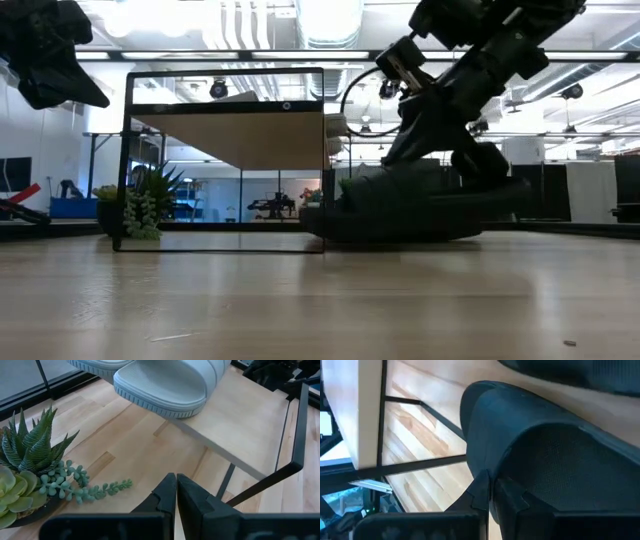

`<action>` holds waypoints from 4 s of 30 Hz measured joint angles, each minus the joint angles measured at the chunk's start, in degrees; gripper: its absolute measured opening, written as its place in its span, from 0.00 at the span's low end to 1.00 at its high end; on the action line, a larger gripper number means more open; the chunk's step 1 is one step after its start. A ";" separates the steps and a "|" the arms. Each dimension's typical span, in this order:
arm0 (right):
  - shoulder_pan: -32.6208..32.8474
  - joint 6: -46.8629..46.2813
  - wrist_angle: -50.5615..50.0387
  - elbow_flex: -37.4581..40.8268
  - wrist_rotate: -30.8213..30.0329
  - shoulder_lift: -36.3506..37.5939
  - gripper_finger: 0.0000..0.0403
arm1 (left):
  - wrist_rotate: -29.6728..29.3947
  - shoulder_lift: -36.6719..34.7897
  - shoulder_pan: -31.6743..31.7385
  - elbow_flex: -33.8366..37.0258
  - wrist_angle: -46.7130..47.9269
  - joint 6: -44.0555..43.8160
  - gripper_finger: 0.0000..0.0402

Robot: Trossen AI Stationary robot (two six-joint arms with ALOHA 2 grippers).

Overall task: Pick and place slides into the shelf
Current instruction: Move the bottom black slide to the center of the table aligned with the other black slide, then adjust the black slides under the shelf

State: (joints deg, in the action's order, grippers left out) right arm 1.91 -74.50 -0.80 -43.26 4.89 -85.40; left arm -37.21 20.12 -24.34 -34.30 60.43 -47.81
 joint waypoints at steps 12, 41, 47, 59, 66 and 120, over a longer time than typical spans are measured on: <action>-0.19 -0.46 -0.31 0.03 -0.44 0.01 0.02 | 0.02 -0.02 0.00 0.02 0.04 -0.02 0.00; -0.83 -3.27 -1.56 -0.53 -4.64 -2.65 0.27 | -0.20 0.04 -0.01 0.01 0.04 0.00 0.00; -0.81 -3.66 -2.06 -0.58 -3.21 -1.41 0.37 | -0.18 0.04 -0.01 0.01 0.06 0.00 0.00; -0.69 -4.91 -16.41 -0.64 -3.60 5.33 0.31 | 0.04 -0.04 -0.02 0.00 0.06 0.00 0.00; -0.68 -5.02 -26.43 -0.64 -4.98 12.01 0.18 | 0.03 -0.04 0.00 0.01 0.04 0.02 0.00; -0.68 2.03 -42.48 -0.56 -4.99 15.38 0.02 | 8.03 31.91 0.00 2.45 -26.24 9.66 0.00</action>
State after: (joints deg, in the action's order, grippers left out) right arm 1.23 -72.47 -43.27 -43.81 -0.10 -70.02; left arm -29.18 52.03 -24.34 -31.86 34.18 -38.15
